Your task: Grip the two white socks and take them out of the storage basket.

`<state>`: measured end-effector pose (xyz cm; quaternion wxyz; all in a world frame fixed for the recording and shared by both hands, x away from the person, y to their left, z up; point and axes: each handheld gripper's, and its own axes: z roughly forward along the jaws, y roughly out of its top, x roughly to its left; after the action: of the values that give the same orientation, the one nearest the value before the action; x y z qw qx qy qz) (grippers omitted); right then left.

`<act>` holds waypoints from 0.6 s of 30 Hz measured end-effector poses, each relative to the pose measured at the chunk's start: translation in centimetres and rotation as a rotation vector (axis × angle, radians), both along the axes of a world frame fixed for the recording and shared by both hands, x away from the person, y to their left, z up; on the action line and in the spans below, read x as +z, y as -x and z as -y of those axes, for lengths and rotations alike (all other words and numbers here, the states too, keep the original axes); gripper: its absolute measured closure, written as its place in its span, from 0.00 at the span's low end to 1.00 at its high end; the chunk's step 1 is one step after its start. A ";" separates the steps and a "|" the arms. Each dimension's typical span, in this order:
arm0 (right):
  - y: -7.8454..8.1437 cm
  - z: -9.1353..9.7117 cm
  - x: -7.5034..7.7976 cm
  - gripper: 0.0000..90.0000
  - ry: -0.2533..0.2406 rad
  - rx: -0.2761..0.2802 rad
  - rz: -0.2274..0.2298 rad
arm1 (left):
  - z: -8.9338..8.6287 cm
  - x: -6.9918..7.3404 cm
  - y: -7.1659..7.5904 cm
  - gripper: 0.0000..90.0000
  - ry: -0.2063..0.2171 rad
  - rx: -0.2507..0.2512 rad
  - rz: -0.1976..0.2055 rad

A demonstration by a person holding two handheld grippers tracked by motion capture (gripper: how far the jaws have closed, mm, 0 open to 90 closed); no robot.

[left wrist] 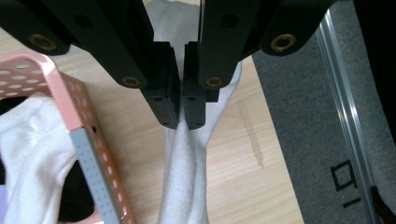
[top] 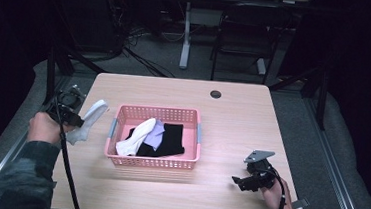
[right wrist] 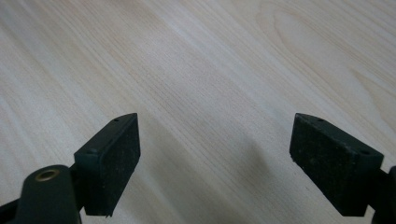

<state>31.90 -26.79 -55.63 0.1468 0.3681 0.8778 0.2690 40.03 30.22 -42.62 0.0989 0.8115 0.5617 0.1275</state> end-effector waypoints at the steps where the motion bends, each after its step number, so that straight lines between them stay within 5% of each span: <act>1: 0.0 0.0 0.0 0.17 0.000 0.001 0.000 | -0.2 -0.2 0.0 0.96 0.002 0.006 -0.003; 18: 0.0 0.0 0.0 0.17 -0.001 0.000 -0.001 | -1.8 -5.6 -0.9 0.96 0.045 0.077 -0.087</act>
<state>31.90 -26.80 -55.61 0.1461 0.3680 0.8779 0.2691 40.89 32.06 -48.21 0.0876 0.7917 0.5988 0.0834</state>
